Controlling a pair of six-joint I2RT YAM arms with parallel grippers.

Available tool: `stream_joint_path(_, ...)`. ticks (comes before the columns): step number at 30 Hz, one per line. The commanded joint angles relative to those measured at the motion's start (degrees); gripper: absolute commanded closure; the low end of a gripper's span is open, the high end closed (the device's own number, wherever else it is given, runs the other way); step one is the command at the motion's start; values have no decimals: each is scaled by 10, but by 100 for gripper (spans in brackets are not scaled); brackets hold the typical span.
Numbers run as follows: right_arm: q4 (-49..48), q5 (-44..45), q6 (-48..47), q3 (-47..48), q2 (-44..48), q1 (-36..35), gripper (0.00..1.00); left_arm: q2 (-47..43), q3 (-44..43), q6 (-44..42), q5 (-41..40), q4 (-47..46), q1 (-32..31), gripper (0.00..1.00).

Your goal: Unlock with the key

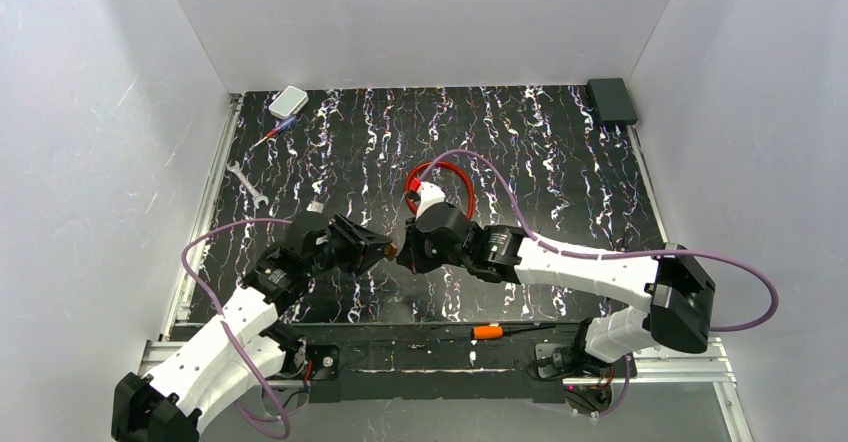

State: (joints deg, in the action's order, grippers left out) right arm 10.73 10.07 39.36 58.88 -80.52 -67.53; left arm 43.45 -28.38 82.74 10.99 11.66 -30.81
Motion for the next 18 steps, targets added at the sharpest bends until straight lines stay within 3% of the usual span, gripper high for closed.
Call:
stream_joint_path(1, -11, 5, 23, 39, -9, 2, 99, -14, -6, -9, -3, 5, 0, 100)
stream_joint_path(18, -48, 9, 8, 32, -10, 5, 99, -23, 0, 6, 6, 1, 0, 100)
